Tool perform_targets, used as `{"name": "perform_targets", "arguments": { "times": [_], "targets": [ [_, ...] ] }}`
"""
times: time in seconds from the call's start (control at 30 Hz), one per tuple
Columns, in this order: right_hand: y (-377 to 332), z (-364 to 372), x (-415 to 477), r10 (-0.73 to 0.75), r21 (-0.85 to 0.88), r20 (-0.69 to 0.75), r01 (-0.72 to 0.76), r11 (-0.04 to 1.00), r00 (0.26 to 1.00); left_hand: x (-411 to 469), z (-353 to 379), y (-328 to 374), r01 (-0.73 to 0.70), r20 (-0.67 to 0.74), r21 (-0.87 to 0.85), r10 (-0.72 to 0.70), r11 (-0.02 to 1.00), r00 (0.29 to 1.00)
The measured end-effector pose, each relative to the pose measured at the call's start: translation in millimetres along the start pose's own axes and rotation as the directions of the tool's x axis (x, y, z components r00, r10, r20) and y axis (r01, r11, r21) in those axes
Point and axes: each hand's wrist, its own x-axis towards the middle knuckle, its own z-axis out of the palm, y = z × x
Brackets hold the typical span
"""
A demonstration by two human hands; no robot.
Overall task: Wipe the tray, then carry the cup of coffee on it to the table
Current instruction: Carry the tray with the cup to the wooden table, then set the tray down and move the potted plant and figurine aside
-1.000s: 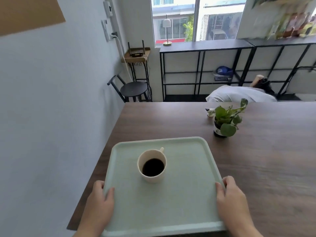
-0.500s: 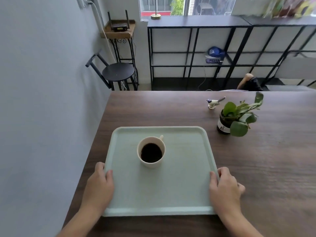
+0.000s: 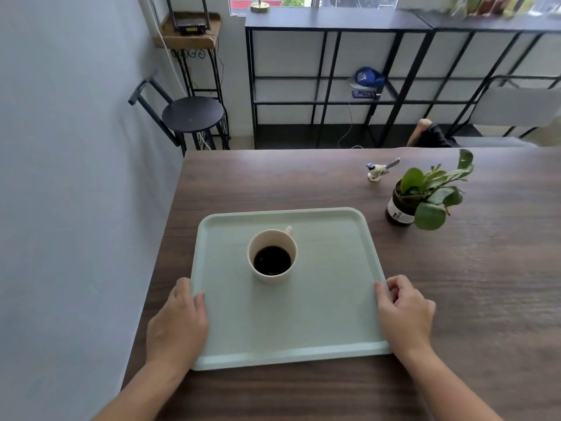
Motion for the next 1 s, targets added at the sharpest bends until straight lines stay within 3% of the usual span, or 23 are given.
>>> {"name": "perform_targets", "arguments": {
  "times": [0.63, 0.87, 1.0],
  "targets": [
    [-2, 3, 13, -0.005, 0.058, 0.015, 0.004, 0.998, 1.0, 15, 4, 4, -0.015, -0.023, -0.023, 0.015, 1.0, 1.0],
    [0, 3, 13, -0.046, 0.025, 0.016, 0.046, 0.999, 0.999, 13, 3, 9, -0.019, 0.053, 0.146, 0.011, 0.989, 0.999],
    [0, 3, 12, -0.066, 0.002, 0.02, 0.066, 0.998, 0.998, 15, 0, 11, -0.03, 0.062, 0.152, 0.02, 0.988, 0.998]
  ]
}}
